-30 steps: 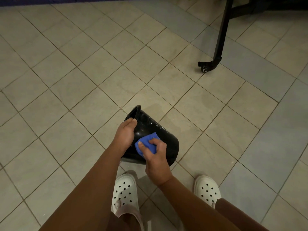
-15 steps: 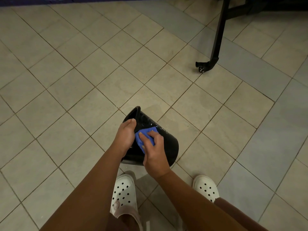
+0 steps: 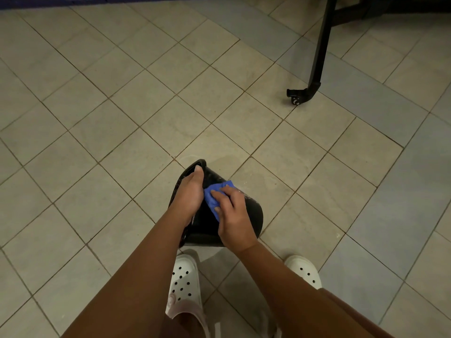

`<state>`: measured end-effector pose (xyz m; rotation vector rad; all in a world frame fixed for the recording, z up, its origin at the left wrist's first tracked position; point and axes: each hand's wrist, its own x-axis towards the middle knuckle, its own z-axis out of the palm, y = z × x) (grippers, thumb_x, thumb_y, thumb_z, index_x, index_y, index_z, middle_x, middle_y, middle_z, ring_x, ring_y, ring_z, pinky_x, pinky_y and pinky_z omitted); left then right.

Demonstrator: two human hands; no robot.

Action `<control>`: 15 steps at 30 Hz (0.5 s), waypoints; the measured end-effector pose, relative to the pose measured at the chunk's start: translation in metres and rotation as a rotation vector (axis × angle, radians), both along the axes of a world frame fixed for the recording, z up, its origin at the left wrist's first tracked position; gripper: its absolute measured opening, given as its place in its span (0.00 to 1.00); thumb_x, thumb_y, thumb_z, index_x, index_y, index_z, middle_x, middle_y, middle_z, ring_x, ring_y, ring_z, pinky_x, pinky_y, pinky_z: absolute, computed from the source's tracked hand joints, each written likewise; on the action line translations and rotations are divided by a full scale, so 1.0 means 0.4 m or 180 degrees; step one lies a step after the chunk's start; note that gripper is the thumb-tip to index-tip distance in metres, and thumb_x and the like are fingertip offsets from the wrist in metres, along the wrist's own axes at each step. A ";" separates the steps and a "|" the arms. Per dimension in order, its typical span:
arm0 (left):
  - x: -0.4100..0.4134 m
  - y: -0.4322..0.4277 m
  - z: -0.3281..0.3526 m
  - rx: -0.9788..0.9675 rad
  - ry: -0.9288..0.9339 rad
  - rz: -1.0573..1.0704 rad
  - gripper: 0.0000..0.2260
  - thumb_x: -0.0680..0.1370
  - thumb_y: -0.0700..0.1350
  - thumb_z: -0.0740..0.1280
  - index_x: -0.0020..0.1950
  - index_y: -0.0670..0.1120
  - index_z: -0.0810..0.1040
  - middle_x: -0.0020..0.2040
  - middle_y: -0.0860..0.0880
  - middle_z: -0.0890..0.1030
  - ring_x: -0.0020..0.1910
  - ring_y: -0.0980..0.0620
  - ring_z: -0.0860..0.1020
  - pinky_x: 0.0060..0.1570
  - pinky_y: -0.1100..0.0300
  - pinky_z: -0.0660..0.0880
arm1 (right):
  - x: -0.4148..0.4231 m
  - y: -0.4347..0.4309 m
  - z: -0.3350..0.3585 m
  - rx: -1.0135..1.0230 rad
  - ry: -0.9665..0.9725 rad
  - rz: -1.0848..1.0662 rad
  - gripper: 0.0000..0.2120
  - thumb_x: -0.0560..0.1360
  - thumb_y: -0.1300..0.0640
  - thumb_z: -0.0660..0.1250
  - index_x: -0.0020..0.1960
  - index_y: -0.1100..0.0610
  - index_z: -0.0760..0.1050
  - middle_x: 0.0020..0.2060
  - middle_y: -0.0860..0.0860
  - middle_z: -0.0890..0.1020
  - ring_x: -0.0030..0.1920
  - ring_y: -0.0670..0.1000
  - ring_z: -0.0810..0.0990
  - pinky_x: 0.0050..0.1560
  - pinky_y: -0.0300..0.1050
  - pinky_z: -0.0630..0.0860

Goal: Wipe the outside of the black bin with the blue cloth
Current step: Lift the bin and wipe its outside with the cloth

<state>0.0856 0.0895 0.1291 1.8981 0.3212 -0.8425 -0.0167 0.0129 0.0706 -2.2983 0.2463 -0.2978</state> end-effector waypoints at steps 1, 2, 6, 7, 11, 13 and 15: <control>-0.004 -0.002 0.000 0.0062 -0.0007 -0.0038 0.26 0.81 0.62 0.48 0.49 0.47 0.80 0.47 0.43 0.83 0.49 0.43 0.81 0.57 0.42 0.76 | -0.008 0.001 -0.003 -0.0069 0.0000 0.0071 0.18 0.80 0.54 0.53 0.64 0.62 0.71 0.60 0.58 0.70 0.62 0.54 0.69 0.69 0.38 0.60; -0.006 -0.003 -0.001 0.0135 -0.0033 -0.0089 0.28 0.81 0.63 0.47 0.49 0.46 0.80 0.47 0.43 0.83 0.49 0.43 0.82 0.57 0.42 0.76 | -0.014 0.004 -0.004 -0.0103 0.0022 0.0094 0.17 0.80 0.55 0.54 0.64 0.62 0.70 0.61 0.57 0.69 0.62 0.53 0.68 0.69 0.39 0.61; -0.005 -0.001 -0.004 0.0368 -0.0266 -0.0300 0.32 0.82 0.61 0.47 0.50 0.37 0.80 0.45 0.39 0.83 0.48 0.40 0.81 0.54 0.44 0.77 | 0.016 0.023 0.009 0.0098 0.0190 -0.0004 0.19 0.76 0.62 0.59 0.67 0.63 0.68 0.62 0.59 0.70 0.64 0.54 0.67 0.68 0.45 0.63; -0.005 0.001 -0.005 0.0344 -0.0333 -0.0345 0.31 0.82 0.60 0.47 0.49 0.38 0.81 0.44 0.40 0.83 0.48 0.41 0.81 0.53 0.46 0.76 | 0.036 0.022 0.019 0.0223 0.0309 -0.0052 0.21 0.74 0.65 0.61 0.67 0.63 0.67 0.63 0.59 0.70 0.64 0.54 0.67 0.68 0.44 0.63; -0.012 0.009 -0.012 0.0239 -0.0474 -0.0358 0.27 0.83 0.58 0.48 0.50 0.43 0.81 0.45 0.45 0.83 0.47 0.48 0.81 0.50 0.52 0.75 | 0.082 -0.011 0.034 0.0407 0.0610 -0.0102 0.23 0.75 0.66 0.62 0.70 0.60 0.65 0.64 0.57 0.68 0.63 0.55 0.66 0.65 0.40 0.62; -0.012 0.010 -0.015 0.0315 -0.0478 -0.0368 0.24 0.83 0.58 0.48 0.51 0.46 0.80 0.45 0.47 0.81 0.47 0.49 0.79 0.48 0.54 0.74 | 0.065 -0.024 0.030 0.0519 0.0761 -0.0260 0.22 0.77 0.64 0.59 0.71 0.59 0.64 0.65 0.56 0.67 0.64 0.54 0.66 0.66 0.41 0.63; -0.009 0.010 -0.018 0.0376 -0.0470 -0.0357 0.24 0.83 0.59 0.48 0.54 0.46 0.79 0.48 0.47 0.81 0.49 0.48 0.79 0.51 0.54 0.73 | 0.034 -0.014 0.023 0.0505 0.0848 -0.0496 0.21 0.78 0.62 0.58 0.71 0.59 0.63 0.66 0.56 0.66 0.65 0.54 0.66 0.68 0.47 0.65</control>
